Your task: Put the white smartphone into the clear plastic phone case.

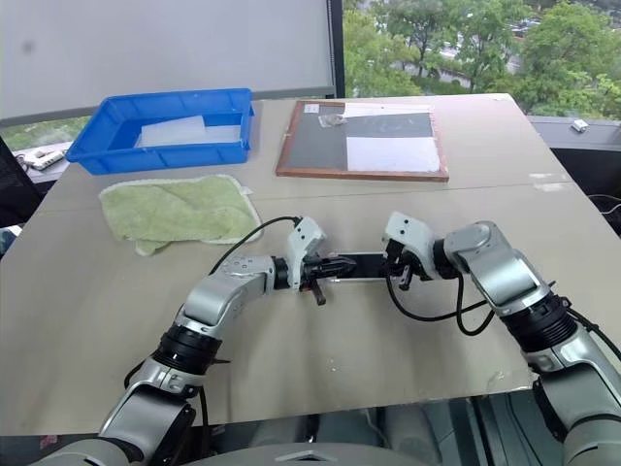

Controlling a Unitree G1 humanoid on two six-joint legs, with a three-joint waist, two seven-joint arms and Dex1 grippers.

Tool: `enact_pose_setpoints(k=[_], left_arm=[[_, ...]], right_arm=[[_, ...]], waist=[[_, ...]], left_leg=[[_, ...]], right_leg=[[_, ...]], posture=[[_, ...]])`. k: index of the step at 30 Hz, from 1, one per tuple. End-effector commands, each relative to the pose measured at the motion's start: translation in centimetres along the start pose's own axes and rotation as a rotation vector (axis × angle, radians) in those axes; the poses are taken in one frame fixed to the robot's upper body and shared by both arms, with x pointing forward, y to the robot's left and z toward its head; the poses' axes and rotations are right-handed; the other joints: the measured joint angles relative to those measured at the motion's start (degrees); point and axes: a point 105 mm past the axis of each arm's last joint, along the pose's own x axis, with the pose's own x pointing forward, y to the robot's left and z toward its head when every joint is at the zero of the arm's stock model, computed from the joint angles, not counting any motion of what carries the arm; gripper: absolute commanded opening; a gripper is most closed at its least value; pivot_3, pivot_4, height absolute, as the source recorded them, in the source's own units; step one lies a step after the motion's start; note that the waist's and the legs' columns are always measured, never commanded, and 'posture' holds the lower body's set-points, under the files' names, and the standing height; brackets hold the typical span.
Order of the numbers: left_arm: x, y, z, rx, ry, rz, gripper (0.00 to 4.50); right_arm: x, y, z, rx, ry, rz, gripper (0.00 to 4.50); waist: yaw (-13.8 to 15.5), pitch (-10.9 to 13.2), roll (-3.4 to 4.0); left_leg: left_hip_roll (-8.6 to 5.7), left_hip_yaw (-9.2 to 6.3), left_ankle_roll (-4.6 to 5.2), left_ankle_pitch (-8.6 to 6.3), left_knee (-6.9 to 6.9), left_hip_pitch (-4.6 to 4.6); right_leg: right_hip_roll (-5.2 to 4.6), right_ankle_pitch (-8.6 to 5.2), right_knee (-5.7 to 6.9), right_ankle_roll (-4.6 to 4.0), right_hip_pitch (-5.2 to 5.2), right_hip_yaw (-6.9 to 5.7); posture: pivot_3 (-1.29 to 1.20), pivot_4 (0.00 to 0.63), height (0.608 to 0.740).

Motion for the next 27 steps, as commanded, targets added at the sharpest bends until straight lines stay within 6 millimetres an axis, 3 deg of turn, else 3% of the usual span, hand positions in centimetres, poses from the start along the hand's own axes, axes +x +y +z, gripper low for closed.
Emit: enact_pose_setpoints(k=[1,5,8,11,16,19,22,27], left_arm=[[-0.2,0.2,-2.0,-0.038,0.066,0.022,0.08],[-0.1,0.1,-2.0,-0.042,0.063,0.021,0.08],[-0.1,-0.2,-2.1,-0.045,0.062,0.02,0.08],[0.0,-0.4,-2.1,-0.049,0.059,0.022,0.08],[-0.1,-0.5,-2.1,-0.053,0.058,0.022,0.08],[0.0,-0.5,-1.9,-0.053,0.053,0.024,0.08],[-0.1,-0.3,-1.7,-0.055,0.031,0.031,0.08],[-0.8,-0.1,0.6,-0.059,-0.13,0.036,0.08]], right_arm=[[2.7,2.2,-5.3,0.071,0.212,0.126,0.0],[4.5,2.8,-7.4,0.06,0.319,0.201,0.0],[5.7,3.3,-10.1,0.064,0.436,0.258,0.0],[6.3,4.0,-12.7,0.088,0.536,0.314,0.0],[7.0,4.3,-12.9,0.112,0.537,0.329,0.0],[7.0,3.1,-10.8,0.13,0.418,0.268,0.0],[7.0,2.1,-6.9,0.146,0.202,0.193,0.0],[4.2,2.2,0.0,0.081,-0.214,0.077,0.0]], waist=[[-0.04,-0.03,-0.01],[-0.23,-0.42,-0.27],[-0.32,-0.77,-0.38],[-0.28,-1.39,-0.55],[-0.49,-2.54,-0.41],[-0.95,-2.69,-0.29],[-1.35,-2.55,-0.13],[-1.33,-0.99,0.63]], left_leg=[[0.0,0.0,0.0,0.0,0.0,0.01],[0.03,0.0,0.0,0.0,-0.03,0.12],[0.08,-0.11,-0.01,-0.01,-0.04,0.21],[0.22,-0.34,-0.32,-0.21,-0.15,1.08],[0.21,-0.87,-0.5,-0.32,-0.17,1.31],[0.17,-1.01,-0.51,-0.33,-0.17,1.29],[0.16,-1.19,-0.53,-0.34,-0.17,1.23],[0.13,-1.28,-0.54,-0.33,-0.44,0.82]], right_leg=[[0.0,0.0,0.0,0.0,0.0,0.0],[0.01,-0.01,0.0,-0.01,0.06,-0.01],[0.04,-0.01,0.0,-0.01,0.11,-0.02],[0.01,-0.11,-0.25,-0.14,1.0,-0.1],[-0.61,-0.19,-0.68,-0.03,1.4,-0.24],[-0.82,-0.2,-0.71,-0.02,1.39,-0.53],[-0.84,-0.2,-0.72,-0.02,1.37,-0.7],[-0.85,-0.2,-0.71,-0.02,0.93,-0.78]], posture=[[0.0,0.15,0.74],[0.0,0.15,0.74],[0.0,0.15,0.74],[0.0,0.15,0.74],[0.0,0.15,0.74],[0.0,0.15,0.74],[0.0,0.15,0.74],[0.0,0.15,0.74]])
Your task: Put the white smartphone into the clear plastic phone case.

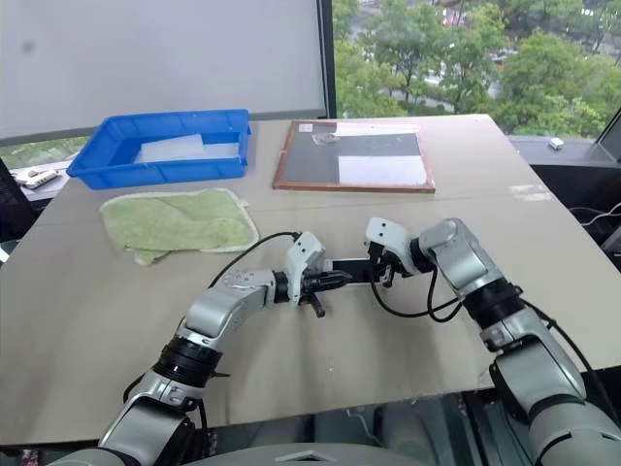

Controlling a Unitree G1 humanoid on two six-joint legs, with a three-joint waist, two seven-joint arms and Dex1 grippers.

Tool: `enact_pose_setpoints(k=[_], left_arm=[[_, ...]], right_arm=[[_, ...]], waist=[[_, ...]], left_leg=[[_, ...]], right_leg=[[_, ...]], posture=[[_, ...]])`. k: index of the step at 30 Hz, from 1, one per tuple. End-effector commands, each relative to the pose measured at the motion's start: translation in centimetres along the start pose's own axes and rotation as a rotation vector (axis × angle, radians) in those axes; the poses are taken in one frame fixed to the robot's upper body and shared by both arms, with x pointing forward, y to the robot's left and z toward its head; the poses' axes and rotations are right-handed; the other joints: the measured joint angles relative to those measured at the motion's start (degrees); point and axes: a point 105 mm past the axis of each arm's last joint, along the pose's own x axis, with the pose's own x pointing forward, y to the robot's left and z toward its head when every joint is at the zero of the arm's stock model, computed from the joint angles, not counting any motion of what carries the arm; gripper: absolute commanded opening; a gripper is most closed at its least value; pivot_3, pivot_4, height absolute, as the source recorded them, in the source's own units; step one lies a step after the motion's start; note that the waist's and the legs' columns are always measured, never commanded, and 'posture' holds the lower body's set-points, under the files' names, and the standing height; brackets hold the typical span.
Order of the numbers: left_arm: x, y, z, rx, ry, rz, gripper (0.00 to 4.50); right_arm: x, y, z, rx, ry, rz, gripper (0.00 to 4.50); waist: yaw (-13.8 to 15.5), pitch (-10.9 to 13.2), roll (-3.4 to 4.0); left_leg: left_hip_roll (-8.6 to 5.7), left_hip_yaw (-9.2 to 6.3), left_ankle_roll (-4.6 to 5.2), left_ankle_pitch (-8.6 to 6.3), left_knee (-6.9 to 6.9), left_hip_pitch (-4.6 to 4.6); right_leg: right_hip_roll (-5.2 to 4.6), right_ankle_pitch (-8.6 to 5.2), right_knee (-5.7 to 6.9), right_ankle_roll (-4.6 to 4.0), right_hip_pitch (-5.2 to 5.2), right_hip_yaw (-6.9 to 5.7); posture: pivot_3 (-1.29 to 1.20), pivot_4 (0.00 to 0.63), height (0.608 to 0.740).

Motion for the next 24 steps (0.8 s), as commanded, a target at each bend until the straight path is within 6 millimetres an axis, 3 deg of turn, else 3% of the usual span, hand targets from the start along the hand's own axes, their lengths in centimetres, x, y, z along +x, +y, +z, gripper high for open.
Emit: enact_pose_setpoints(k=[1,4,5,7,11,13,14,15,16,24], left_arm=[[-0.9,-0.1,2.7,0.005,-0.162,0.003,0.08],[-2.1,0.3,4.9,-0.016,-0.297,0.028,0.08],[-2.4,0.5,5.3,-0.023,-0.327,0.041,0.02],[-3.2,0.9,6.3,-0.014,-0.384,0.067,0.55],[-5.6,1.7,8.0,-0.058,-0.48,0.091,2.33],[-6.6,1.7,8.1,-0.048,-0.479,0.089,3.14],[-7.2,1.6,8.1,-0.032,-0.474,0.09,3.75],[-7.6,1.5,8.1,-0.024,-0.469,0.087,4.18],[-8.0,1.3,8.0,-0.021,-0.465,0.079,4.45],[-12.2,-0.7,5.1,0.088,-0.324,0.073,4.45]], right_arm=[[-0.3,1.9,0.3,0.043,-0.131,-0.03,0.0],[-1.9,1.5,2.4,0.02,-0.296,-0.147,0.0],[-2.4,1.0,2.7,0.031,-0.326,-0.195,0.29],[-3.4,1.1,2.8,0.017,-0.358,-0.225,0.85],[-6.9,1.2,3.9,-0.016,-0.443,-0.328,2.88],[-8.4,1.5,4.0,-0.032,-0.453,-0.357,3.68],[-9.3,1.7,3.9,-0.04,-0.452,-0.371,4.29],[-9.9,1.9,3.8,-0.04,-0.452,-0.38,4.5],[-10.5,2.0,3.7,-0.036,-0.452,-0.386,4.5],[-15.6,5.1,-0.6,-0.006,-0.319,-0.443,4.5]], waist=[[-0.01,0.68,0.65],[0.01,1.59,0.59],[0.04,1.84,0.6],[0.25,2.29,0.6],[1.01,3.41,0.47],[1.29,3.74,0.41],[1.36,3.88,0.33],[1.43,4.02,0.25],[1.45,4.06,0.18],[1.47,4.23,0.09]], left_leg=[[-0.04,0.01,0.01,0.02,-0.05,-0.31],[-0.54,0.26,0.26,0.22,-0.1,-1.1],[-0.54,0.29,0.21,0.24,-0.1,-1.36],[-0.55,0.31,-0.01,0.37,-0.09,-1.93],[-0.81,0.4,0.25,0.21,-0.09,-2.01],[-0.87,0.43,0.26,0.2,0.05,-2.08],[-0.88,0.43,0.27,0.2,0.11,-2.1],[-0.87,0.41,0.27,0.2,0.15,-2.11],[-0.87,0.4,0.27,0.2,0.16,-2.11],[-0.81,0.39,0.27,0.2,0.17,-2.07]], right_leg=[[0.06,0.02,0.01,0.01,-0.26,-0.09],[0.36,0.24,0.73,0.03,-1.42,0.02],[0.41,0.25,0.87,-0.21,-1.72,0.05],[0.42,0.27,0.9,-0.27,-2.24,0.05],[0.14,0.2,0.76,-0.13,-2.22,0.07],[0.08,0.23,0.75,-0.02,-2.21,0.1],[0.09,0.22,0.75,0.01,-2.21,0.1],[0.1,0.21,0.75,0.04,-2.19,0.09],[0.1,0.12,0.74,0.19,-2.17,0.07],[0.11,0.1,0.72,0.18,-2.09,0.01]], posture=[[0.0,0.15,0.74],[0.0,0.15,0.74],[0.0,0.15,0.74],[0.0,0.15,0.74],[0.0,0.15,0.74],[0.0,0.15,0.74],[0.0,0.15,0.74],[0.0,0.15,0.74],[0.0,0.15,0.74],[0.0,0.15,0.74]])
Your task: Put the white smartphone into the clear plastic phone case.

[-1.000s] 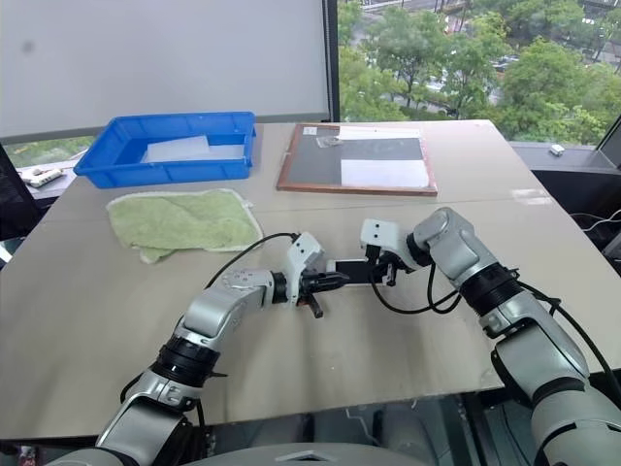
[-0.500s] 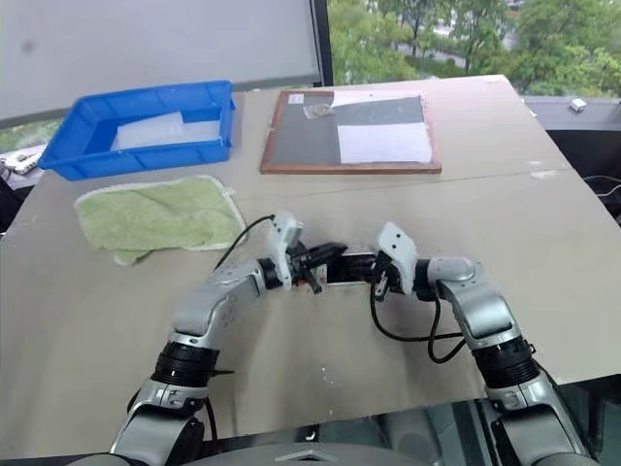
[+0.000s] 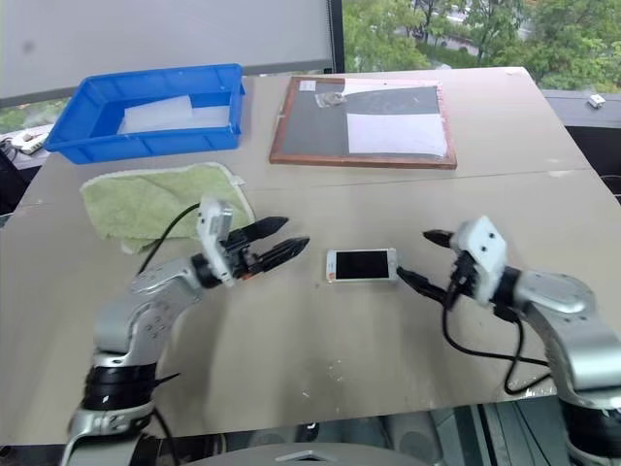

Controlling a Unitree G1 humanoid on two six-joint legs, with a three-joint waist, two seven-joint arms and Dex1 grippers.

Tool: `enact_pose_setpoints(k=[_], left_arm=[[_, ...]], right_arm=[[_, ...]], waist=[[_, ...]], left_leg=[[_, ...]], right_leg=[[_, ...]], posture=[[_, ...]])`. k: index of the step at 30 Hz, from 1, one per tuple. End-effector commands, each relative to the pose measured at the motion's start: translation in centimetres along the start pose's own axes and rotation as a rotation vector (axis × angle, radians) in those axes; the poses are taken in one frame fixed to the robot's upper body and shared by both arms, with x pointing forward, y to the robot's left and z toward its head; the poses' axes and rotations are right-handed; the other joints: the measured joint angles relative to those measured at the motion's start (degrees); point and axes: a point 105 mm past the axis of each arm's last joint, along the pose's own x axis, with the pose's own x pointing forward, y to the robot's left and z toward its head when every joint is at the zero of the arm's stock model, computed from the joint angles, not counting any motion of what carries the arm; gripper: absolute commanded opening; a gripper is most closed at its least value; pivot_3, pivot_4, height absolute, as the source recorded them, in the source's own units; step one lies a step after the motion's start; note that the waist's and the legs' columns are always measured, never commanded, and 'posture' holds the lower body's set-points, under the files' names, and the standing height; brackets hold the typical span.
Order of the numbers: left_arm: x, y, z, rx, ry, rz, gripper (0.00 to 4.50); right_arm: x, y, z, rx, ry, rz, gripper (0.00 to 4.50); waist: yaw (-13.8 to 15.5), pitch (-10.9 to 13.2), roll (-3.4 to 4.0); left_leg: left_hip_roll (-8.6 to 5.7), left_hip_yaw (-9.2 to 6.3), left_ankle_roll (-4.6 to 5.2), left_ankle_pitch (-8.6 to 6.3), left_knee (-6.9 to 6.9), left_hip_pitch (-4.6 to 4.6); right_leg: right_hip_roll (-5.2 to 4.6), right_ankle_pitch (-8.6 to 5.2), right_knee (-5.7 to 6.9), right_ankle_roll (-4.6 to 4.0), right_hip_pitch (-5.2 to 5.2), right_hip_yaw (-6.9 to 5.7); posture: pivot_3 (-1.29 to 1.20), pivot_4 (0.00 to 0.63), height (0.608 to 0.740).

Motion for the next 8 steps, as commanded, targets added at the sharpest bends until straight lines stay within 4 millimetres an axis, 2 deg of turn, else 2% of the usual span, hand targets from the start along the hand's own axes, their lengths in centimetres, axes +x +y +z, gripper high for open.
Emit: enact_pose_setpoints(k=[1,5,8], left_arm=[[-2.1,-1.5,0.3,0.062,0.02,-0.035,4.45],[-4.7,-2.1,-1.3,0.058,0.098,-0.017,4.45],[-5.7,-2.1,-1.7,0.051,0.115,0.004,4.45]], right_arm=[[-2.7,0.3,0.7,-0.059,0.003,-0.036,4.5],[-5.2,0.3,-0.6,-0.057,0.066,-0.092,4.5],[-6.2,0.1,-0.9,-0.062,0.09,-0.119,4.5]], waist=[[-0.06,0.03,-0.03],[-0.01,0.04,-0.05],[0.07,0.05,-0.06]], left_leg=[[0.01,0.02,0.0,0.0,0.0,0.01],[0.07,0.08,0.0,0.0,0.0,0.1],[0.11,0.08,0.01,0.0,0.14,0.12]], right_leg=[[0.01,-0.01,0.0,0.01,0.0,0.01],[0.04,-0.03,0.02,0.06,0.03,0.05],[0.04,-0.16,0.08,-0.18,0.04,0.03]], posture=[[0.0,0.15,0.74],[0.0,0.15,0.74],[0.0,0.15,0.74]])
